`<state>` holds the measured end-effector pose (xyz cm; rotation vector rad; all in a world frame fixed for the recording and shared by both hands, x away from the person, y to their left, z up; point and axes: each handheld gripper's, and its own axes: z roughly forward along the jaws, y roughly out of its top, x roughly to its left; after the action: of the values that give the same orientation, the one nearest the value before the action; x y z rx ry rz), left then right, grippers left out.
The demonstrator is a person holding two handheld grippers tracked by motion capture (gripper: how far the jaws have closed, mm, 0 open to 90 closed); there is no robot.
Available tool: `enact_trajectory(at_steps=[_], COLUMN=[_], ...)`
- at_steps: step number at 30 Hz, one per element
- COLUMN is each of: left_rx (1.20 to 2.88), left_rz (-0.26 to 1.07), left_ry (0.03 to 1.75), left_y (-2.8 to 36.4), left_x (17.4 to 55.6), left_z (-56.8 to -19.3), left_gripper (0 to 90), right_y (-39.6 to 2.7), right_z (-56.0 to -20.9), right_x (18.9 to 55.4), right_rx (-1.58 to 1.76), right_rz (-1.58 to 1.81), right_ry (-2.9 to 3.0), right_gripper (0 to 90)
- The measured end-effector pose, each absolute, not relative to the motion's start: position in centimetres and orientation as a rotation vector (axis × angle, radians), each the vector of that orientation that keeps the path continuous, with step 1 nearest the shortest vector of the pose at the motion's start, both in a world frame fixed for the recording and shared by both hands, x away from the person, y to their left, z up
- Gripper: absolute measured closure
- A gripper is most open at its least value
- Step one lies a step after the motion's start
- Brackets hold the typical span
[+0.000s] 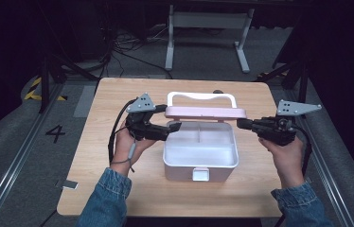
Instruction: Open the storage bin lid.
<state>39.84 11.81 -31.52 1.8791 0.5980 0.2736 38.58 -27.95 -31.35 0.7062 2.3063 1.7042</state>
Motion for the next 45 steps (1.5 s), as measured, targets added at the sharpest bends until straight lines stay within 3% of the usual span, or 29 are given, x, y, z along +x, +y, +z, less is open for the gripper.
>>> enact_trajectory(at_steps=[5,11,18,24,35,45], left_rx=[1.882,1.874,1.857,1.856,1.876,1.863], left_rz=[0.358,0.453,0.473,0.486,0.493,0.423], left_ry=[0.607,0.621,0.628,0.631,0.618,0.651], left_y=[11.0,10.7,10.7,10.6,10.7,10.9], left_x=[40.0,39.9,40.0,40.0,40.5,42.4], left_z=[-31.3,-31.1,-31.1,-31.1,-30.7,-30.1], left_gripper=[22.0,41.0,59.4,60.4,62.5,64.5], right_y=[-28.0,-28.0,-28.0,-28.3,-28.5,-30.5], right_z=[-31.3,-31.4,-31.4,-31.3,-31.2,-30.8], right_x=[38.6,38.6,38.6,38.6,38.3,36.9], right_rx=[0.702,0.702,0.705,0.716,0.717,0.748], right_rz=[1.703,1.71,1.711,1.717,1.681,1.644], right_ry=[2.304,2.302,2.305,2.292,2.303,2.264], right_gripper=[89.8,89.8,89.5,88.7,77.7,75.1])
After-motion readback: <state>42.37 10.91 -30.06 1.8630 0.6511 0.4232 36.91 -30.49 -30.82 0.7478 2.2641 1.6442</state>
